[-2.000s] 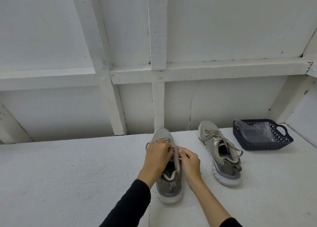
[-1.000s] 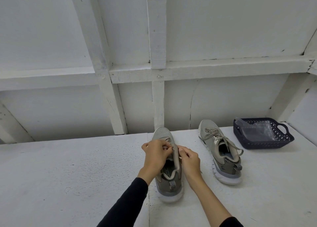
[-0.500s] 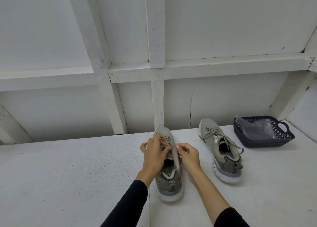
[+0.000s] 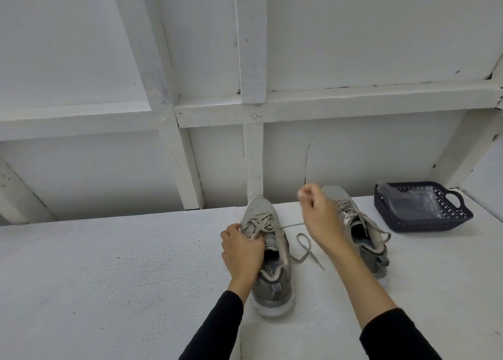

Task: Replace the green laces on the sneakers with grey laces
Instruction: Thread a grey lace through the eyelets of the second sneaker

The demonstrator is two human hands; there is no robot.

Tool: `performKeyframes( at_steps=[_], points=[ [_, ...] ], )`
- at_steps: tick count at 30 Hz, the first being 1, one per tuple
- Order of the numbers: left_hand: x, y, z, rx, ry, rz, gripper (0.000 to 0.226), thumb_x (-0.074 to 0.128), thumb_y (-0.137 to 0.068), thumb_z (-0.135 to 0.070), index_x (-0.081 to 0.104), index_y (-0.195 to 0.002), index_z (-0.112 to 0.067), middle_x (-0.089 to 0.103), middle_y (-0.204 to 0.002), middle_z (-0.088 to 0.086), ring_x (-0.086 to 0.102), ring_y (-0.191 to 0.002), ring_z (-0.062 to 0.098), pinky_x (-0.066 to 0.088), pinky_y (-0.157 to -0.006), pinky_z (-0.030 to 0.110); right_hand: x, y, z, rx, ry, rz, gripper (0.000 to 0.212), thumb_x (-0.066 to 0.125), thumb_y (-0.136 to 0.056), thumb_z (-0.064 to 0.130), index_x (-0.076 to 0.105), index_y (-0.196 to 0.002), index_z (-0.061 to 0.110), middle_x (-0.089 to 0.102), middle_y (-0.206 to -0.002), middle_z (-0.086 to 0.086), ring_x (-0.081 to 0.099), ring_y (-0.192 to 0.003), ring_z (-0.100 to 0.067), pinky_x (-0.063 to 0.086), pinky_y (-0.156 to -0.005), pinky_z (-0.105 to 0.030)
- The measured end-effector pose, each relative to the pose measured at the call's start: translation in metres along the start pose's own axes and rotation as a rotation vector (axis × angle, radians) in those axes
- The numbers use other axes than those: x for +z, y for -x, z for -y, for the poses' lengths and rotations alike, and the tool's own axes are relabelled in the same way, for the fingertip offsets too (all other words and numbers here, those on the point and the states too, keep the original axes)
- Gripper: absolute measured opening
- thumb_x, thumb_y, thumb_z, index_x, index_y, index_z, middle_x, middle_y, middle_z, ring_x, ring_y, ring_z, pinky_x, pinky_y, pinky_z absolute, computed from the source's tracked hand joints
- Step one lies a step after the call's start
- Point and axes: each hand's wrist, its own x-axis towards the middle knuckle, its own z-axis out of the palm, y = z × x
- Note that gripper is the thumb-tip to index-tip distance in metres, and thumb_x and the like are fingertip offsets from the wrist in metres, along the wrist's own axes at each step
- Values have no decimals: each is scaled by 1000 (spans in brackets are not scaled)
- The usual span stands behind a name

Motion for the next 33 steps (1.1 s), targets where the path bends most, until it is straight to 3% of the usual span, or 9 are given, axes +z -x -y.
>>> performKeyframes(
  at_steps=[2, 4, 10, 13, 16, 21, 26, 30, 33],
  points=[
    [0, 0, 1, -11, -13, -7, 49, 62, -83, -48, 45, -118, -18, 47, -120, 2, 54, -107, 24, 42, -93, 41, 9, 11, -21, -13, 343, 237, 25, 42, -100, 43, 55, -90, 24, 52, -68, 7, 53, -69, -15, 37, -60, -31],
    [-1, 2, 0, -13, -25, -11, 43, 61, -83, -47, 46, -111, -19, 48, -114, 0, 56, -100, 23, 45, -90, 42, 18, 20, -35, 54, 325, 371, 34, 47, -98, 43, 61, -80, 18, 52, -72, 6, 53, -75, -18, 39, -66, -33],
    [-1, 1, 0, 123, 235, 10, 34, 68, -84, -19, 41, -105, -21, 43, -107, -4, 56, -89, 11, 49, -72, 27, 1, 10, -8, 274, -730, 194, 32, 45, -101, 25, 56, -80, 3, 64, -86, -4, 60, -87, -19, 47, -81, -26],
    [-1, 1, -1, 215, 370, 29, 34, 66, -86, -5, 44, -106, -22, 44, -110, -6, 56, -94, 6, 50, -76, 19, -13, 4, 5, 292, -1146, 122, 32, 39, -103, 26, 47, -76, 11, 52, -64, -1, 55, -57, -15, 54, -70, -30],
    [-1, 2, -2, 295, 380, 11, 34, 62, -89, -2, 45, -105, -27, 45, -109, -10, 54, -98, 4, 51, -81, 19, -7, 5, -2, 226, -609, 32, 38, 39, -103, 36, 38, -71, 14, 33, -58, 2, 28, -48, -11, 29, -46, -23],
    [-3, 5, -5, 332, 411, 8, 37, 59, -89, 5, 47, -105, -25, 45, -110, -6, 56, -98, 5, 49, -80, 11, 14, 23, -41, 87, 140, 358, 33, 54, -93, 50, 61, -78, 22, 60, -63, 4, 52, -57, -12, 36, -55, -26],
    [-1, 4, -3, 366, 379, 10, 36, 60, -85, 11, 55, -100, -21, 47, -108, -6, 55, -100, 1, 50, -87, 15, 9, 22, -31, 293, -367, 331, 34, 56, -97, 30, 59, -66, 15, 30, -50, 7, 26, -50, -12, 22, -46, -19],
    [0, 2, 0, 375, 352, 19, 35, 56, -79, 18, 66, -85, -15, 49, -102, -8, 52, -99, -4, 46, -90, 12, 14, 25, -32, 483, -794, 299, 22, 56, -98, 21, 72, -97, 7, 21, -55, 6, 16, -46, -6, 16, -38, -15],
    [0, 1, -1, 391, 351, 33, 38, 54, -79, 19, 70, -81, -15, 49, -101, -5, 54, -100, 2, 43, -86, 7, 26, 31, -34, 417, -738, 283, 22, 57, -97, 16, 71, -114, 14, 27, -56, 9, 23, -47, -5, 22, -44, -14]
  ],
)
